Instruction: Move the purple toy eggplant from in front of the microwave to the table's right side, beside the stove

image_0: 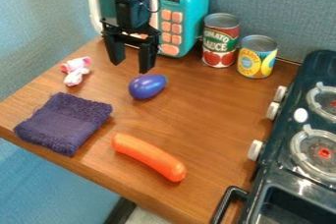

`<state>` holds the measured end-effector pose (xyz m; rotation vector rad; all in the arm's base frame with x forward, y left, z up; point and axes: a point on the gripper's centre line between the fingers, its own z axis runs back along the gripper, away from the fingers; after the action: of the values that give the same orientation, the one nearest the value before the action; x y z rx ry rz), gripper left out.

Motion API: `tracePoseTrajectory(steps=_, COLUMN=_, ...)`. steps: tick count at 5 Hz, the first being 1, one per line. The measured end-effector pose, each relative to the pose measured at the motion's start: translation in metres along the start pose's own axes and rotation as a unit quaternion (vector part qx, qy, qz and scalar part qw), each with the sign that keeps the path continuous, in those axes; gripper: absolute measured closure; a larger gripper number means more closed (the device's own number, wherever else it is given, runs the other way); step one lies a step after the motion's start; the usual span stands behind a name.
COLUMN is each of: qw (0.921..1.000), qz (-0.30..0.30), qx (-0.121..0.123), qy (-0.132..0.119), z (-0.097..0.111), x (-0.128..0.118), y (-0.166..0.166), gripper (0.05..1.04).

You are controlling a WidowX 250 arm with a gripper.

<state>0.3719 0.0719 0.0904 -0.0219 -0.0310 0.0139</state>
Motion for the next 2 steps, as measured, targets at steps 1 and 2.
tracePoseTrajectory(steps=1, qw=0.9997, qz=0.001, qx=-0.004, qy=0.023, z=-0.015, x=-0.004, y=0.000, gripper=0.083)
tracePoseTrajectory(steps=2, qw=0.9952, qz=-0.082, qx=0.034, qy=0.040, z=-0.015, x=-0.004, y=0.013, gripper=0.083)
